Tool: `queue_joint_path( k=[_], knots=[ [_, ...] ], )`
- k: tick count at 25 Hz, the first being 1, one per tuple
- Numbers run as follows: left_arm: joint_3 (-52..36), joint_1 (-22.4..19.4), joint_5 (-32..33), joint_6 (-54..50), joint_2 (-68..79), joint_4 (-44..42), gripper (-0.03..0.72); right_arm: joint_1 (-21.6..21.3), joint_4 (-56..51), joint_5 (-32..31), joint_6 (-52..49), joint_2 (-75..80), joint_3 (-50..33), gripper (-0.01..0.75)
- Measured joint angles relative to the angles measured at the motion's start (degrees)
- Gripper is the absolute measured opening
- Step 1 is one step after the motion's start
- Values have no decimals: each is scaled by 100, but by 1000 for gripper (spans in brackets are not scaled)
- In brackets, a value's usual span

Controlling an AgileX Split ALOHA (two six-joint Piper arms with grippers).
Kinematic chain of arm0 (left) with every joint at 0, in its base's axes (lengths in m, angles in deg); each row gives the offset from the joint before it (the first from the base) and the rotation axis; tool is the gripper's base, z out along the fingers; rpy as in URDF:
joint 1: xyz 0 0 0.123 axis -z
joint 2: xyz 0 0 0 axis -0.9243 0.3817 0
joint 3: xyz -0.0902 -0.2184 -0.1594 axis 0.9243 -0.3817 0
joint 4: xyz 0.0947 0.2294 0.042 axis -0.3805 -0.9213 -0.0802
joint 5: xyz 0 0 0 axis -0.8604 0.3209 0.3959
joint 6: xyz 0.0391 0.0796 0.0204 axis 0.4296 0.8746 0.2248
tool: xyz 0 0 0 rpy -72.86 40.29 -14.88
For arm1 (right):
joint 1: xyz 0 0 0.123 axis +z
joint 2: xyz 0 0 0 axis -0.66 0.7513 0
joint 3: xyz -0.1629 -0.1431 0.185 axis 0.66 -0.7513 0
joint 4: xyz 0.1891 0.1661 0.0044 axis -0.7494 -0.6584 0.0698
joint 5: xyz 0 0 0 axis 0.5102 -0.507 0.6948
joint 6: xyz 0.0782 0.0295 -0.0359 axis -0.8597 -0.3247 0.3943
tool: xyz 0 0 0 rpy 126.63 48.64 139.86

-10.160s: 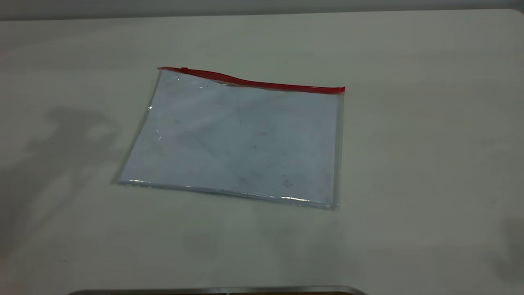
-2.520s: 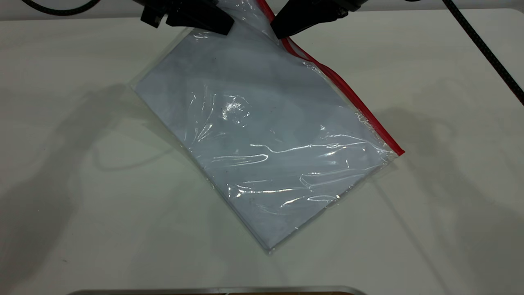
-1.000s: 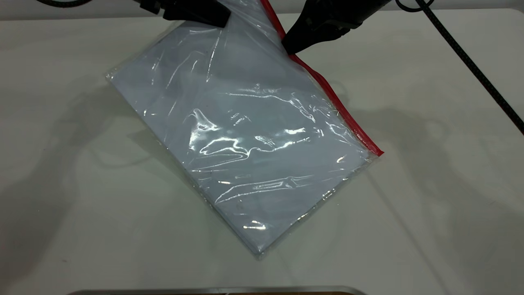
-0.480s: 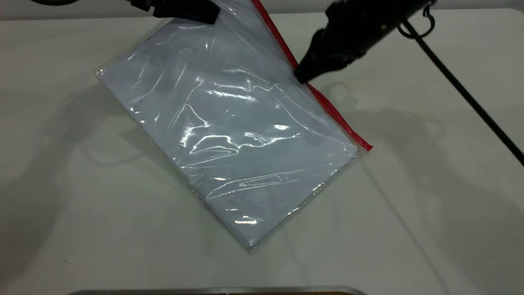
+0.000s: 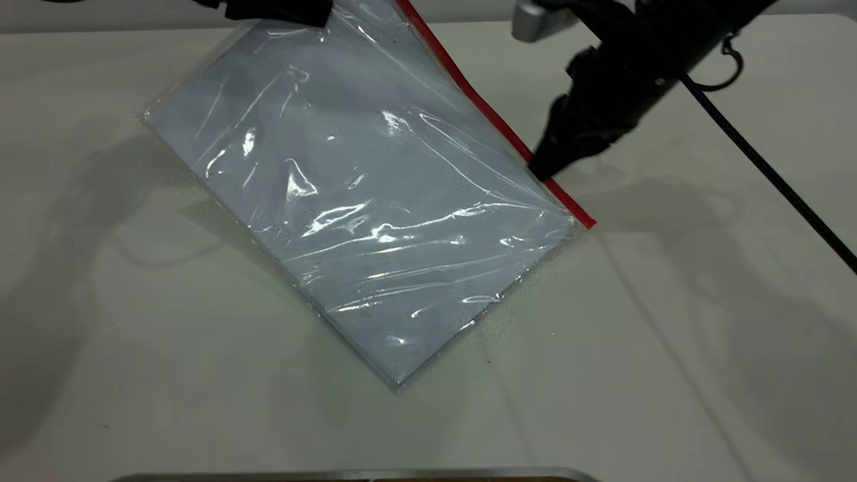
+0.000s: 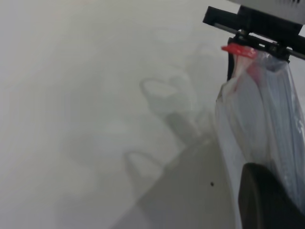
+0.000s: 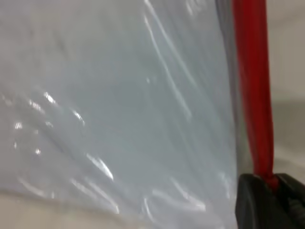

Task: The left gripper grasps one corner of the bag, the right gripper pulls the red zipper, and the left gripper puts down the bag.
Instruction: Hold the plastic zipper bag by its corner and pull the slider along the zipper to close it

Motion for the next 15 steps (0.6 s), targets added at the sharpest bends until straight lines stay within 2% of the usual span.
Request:
queue_joint_path(
  k=[7,11,15],
  knots=[
    [0,-11,-155,0,0,-46,53,-344,1286,-908,-1550,11,0,62],
    [0,7,-165,0,0,-348,53,-412,1601,-1046,-2088,11,0,80],
    [5,35,-295,-118,-5,-621,74,-462,1807,-1067,-2168,11,-6,183]
  ],
)
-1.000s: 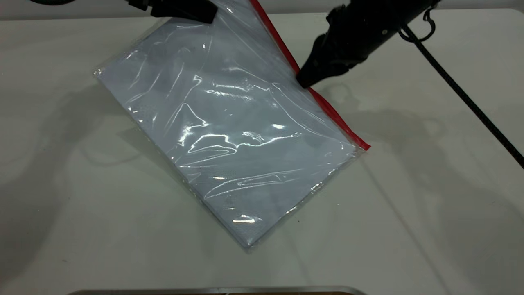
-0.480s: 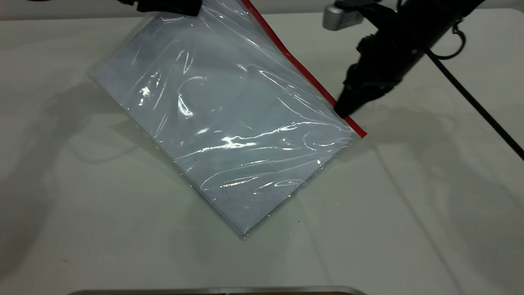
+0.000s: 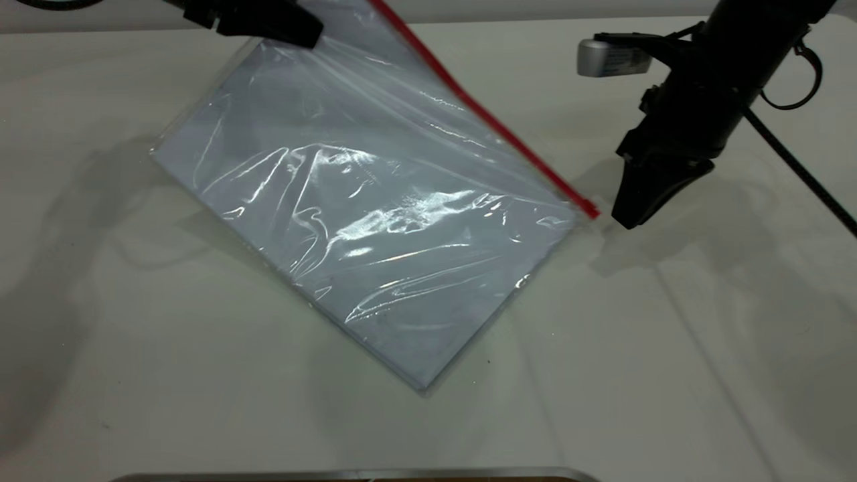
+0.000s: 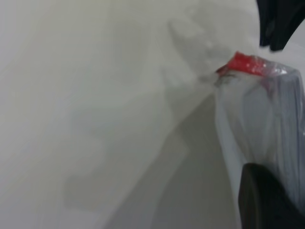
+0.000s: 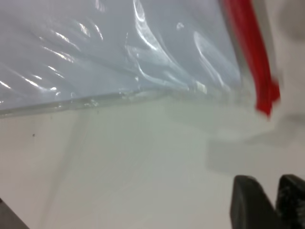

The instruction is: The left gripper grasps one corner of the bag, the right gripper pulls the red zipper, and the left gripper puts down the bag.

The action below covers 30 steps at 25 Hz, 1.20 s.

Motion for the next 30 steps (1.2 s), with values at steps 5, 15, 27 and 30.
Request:
queue_joint_path(
  k=[5,15,27,30],
  knots=[
    [0,216,-459,-610,-11,-314,243,-1,-177,5,17,0,0,429],
    [12,270,-1910,-3403,-786,-1958,637,-1,-182,-90,-104,-463,770,589],
    [48,270,-886,-7488,-3568,-4913,587,-44,429,-1082,-922,-3693,1288,579],
    [48,270,-411,-7893,-4211,-5328,586,-44,698,-1374,-1349,-4570,1288,578]
  ],
)
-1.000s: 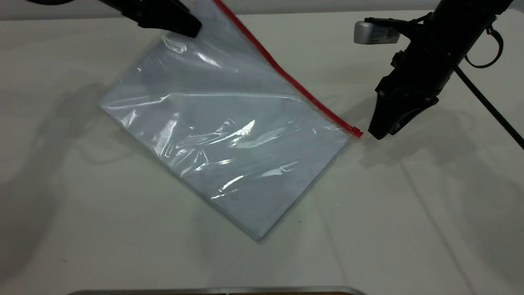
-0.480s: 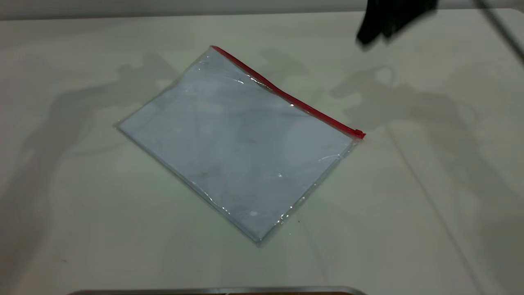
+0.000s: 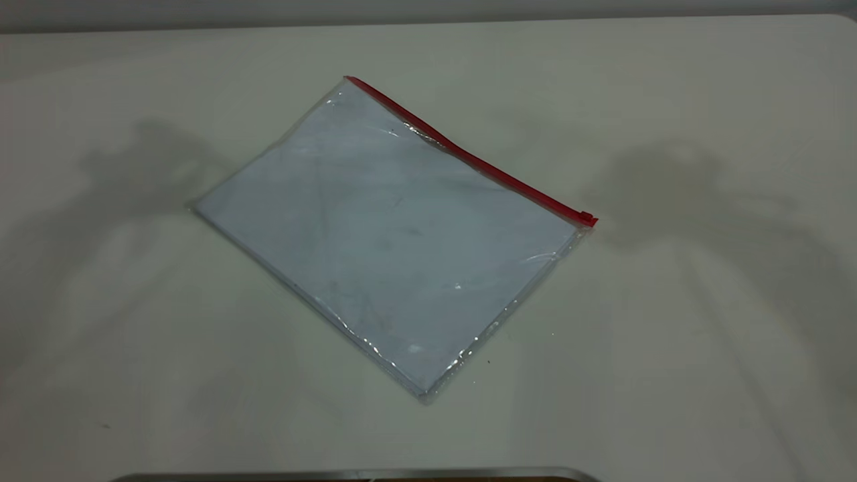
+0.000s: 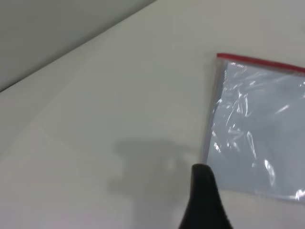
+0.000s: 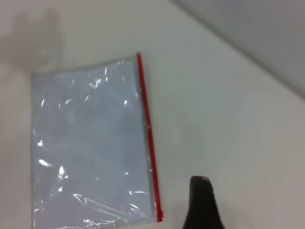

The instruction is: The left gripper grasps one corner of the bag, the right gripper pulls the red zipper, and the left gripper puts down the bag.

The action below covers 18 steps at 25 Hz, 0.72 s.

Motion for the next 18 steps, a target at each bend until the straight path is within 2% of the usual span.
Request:
queue_joint_path(
  k=[7,11,15,18],
  knots=[
    [5,0,1056,-216,-1102,-431,586,0,367,-799,-747,-1579,5,578],
    [11,0,1076,-466,-1542,-480,586,0,402,-1362,-976,-2159,13,578],
    [5,0,1076,-1030,-1893,-516,586,0,403,-1376,-1209,-2668,-184,578],
    [-189,0,1076,-1603,-2189,-562,586,0,403,-1376,-1311,-3167,-781,578]
  ],
)
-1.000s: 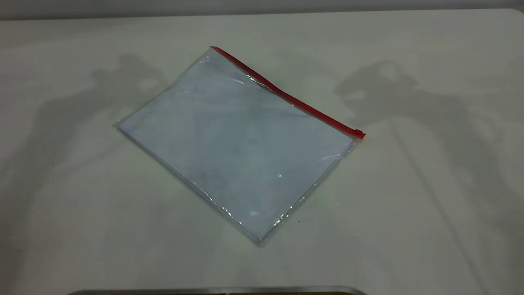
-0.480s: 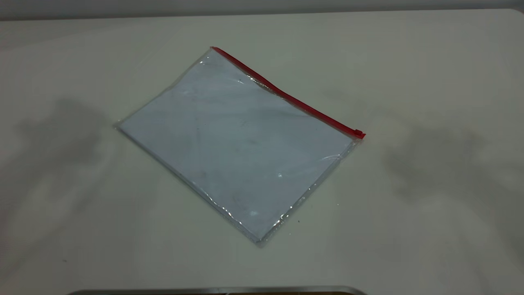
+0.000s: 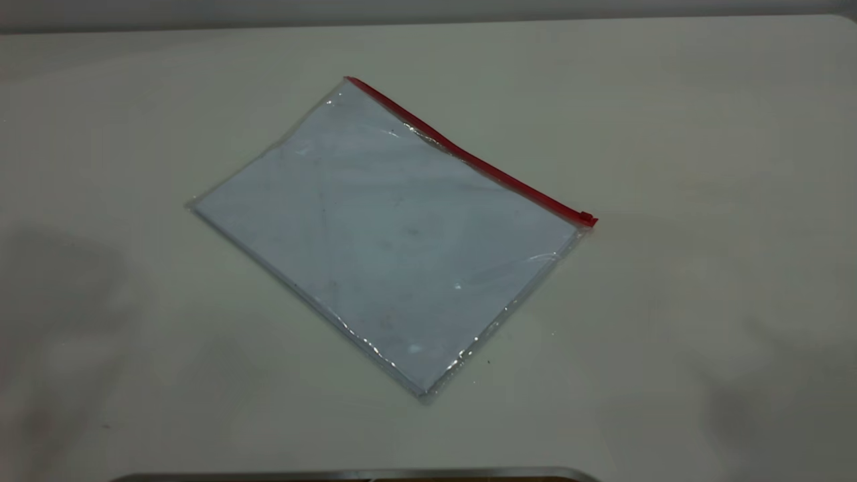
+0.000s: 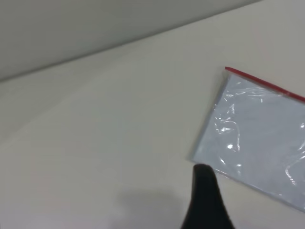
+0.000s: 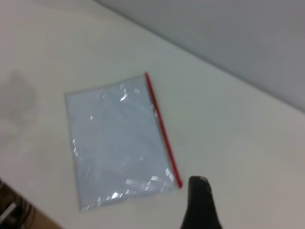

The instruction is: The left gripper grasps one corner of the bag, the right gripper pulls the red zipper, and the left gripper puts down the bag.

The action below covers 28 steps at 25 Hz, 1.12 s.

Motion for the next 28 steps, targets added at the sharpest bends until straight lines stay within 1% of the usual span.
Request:
queue_joint_path(
  k=[3,9,12,16,20,23,28],
  knots=[
    [-620,0,0,-214,-458,-41,586,0,0,0,-17,-633,-912,578],
    [-2654,0,0,-271,-1836,-116,586,0,11,0,-17,-2404,-2691,578],
    [-3616,0,0,-271,-2562,-122,586,0,5,0,-17,-3321,-3432,578],
    [-4676,0,0,-271,-3524,-122,586,0,66,21,3,-4305,-4383,578],
    [-5415,0,0,-265,-4435,-126,586,0,318,198,24,-4941,-5058,578],
    [-5873,0,0,-249,-5080,-137,586,0,447,280,31,-5248,-5387,578],
    [-6369,0,0,-237,-6010,-149,585,0,469,368,31,-5718,-5663,578]
  ],
)
